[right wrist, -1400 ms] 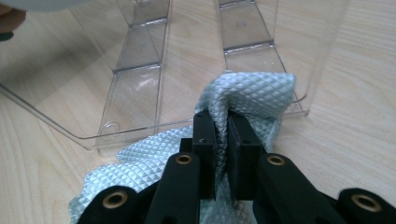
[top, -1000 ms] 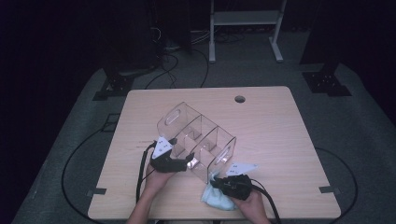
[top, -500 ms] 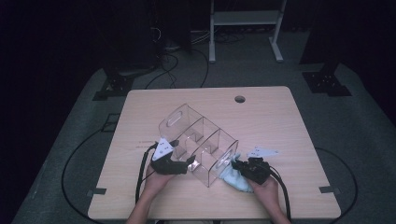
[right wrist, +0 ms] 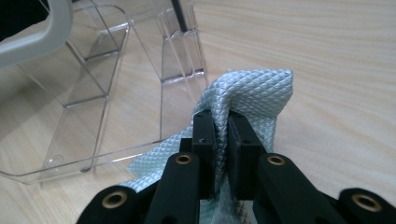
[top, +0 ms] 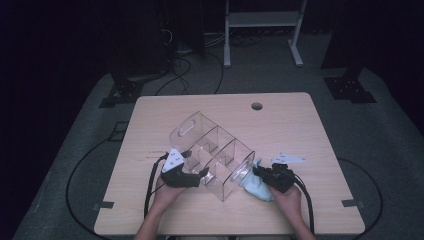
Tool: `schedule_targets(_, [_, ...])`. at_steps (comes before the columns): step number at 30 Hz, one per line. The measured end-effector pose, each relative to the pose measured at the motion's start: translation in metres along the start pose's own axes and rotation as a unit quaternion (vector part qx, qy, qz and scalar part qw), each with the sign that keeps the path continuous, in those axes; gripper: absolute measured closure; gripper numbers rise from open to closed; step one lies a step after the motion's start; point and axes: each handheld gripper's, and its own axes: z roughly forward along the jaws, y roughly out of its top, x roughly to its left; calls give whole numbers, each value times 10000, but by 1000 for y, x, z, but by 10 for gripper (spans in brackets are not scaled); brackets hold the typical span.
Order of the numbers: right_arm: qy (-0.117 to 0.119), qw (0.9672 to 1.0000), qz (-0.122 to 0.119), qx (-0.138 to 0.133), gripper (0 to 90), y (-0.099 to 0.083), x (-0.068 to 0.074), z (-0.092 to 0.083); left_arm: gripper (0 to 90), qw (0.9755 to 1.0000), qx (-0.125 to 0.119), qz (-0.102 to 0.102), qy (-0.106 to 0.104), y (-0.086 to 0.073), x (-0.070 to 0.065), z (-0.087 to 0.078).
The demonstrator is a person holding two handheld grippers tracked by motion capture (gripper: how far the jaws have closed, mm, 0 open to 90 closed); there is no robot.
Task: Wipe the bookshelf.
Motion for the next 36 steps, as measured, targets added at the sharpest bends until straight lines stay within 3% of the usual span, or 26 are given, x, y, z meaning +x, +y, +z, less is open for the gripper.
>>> schedule_targets(6, [17, 9993, -131, -364, 828, 13, 5, -14, 87, 10000, -8, -2, 0, 0, 0, 0])
schedule_targets(11, [35, 9998, -23, -190, 829, 9, 2, -7, 85, 10000, -28, -9, 32, 0, -1, 1])
schedule_targets(15, [74, 9994, -60, -334, 830, 14, 6, -15, 85, 10000, -24, -14, 40, 0, -2, 1])
schedule_targets(19, [193, 9976, -128, -649, 831, 31, 12, -34, 84, 10000, -18, -13, 50, 0, -2, 1])
schedule_targets(26, [198, 9955, -483, -792, 831, 63, 21, -54, 84, 10000, -19, -40, 69, 0, -3, 2])
schedule_targets(29, [340, 9939, -559, -884, 831, 76, 24, -61, 84, 10000, -20, -39, 68, 0, -3, 2])
schedule_targets(32, [500, 9927, -538, -956, 831, 86, 26, -62, 85, 10000, -17, -31, 59, 0, -4, 3])
schedule_targets(34, [478, 9936, -598, -829, 830, 90, 26, -58, 84, 10000, -30, -19, 70, 0, -4, 3])
schedule_targets(36, [524, 9948, -494, -716, 829, 90, 24, -53, 83, 9999, -29, -14, 99, 1, -5, 3])
